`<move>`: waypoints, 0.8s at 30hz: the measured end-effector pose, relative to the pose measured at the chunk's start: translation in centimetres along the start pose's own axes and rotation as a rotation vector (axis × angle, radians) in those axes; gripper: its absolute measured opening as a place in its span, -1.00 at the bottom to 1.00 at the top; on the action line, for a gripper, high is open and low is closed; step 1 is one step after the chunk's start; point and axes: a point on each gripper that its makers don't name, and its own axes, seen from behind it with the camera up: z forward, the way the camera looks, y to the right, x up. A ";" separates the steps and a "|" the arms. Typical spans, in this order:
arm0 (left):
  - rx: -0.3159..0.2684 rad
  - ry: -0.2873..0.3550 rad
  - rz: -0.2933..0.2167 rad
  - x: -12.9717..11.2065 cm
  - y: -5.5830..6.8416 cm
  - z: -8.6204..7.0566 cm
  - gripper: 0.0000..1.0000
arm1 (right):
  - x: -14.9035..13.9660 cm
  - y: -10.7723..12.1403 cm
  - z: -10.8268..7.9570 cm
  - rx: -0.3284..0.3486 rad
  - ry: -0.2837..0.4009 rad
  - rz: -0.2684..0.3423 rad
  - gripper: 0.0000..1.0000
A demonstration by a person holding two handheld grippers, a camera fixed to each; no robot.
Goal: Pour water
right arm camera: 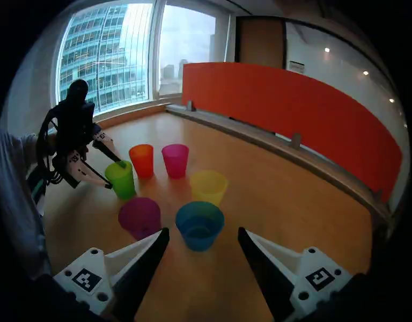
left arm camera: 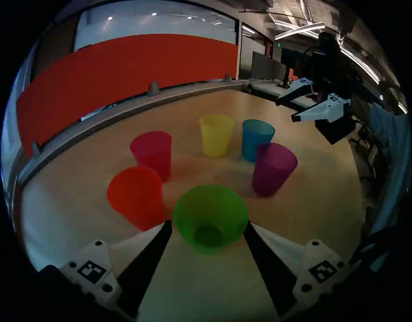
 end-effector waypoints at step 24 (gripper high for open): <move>-0.003 -0.001 -0.002 0.2 -0.1 0.8 0.72 | 0.2 -0.1 0.8 0.003 -0.005 -0.006 0.99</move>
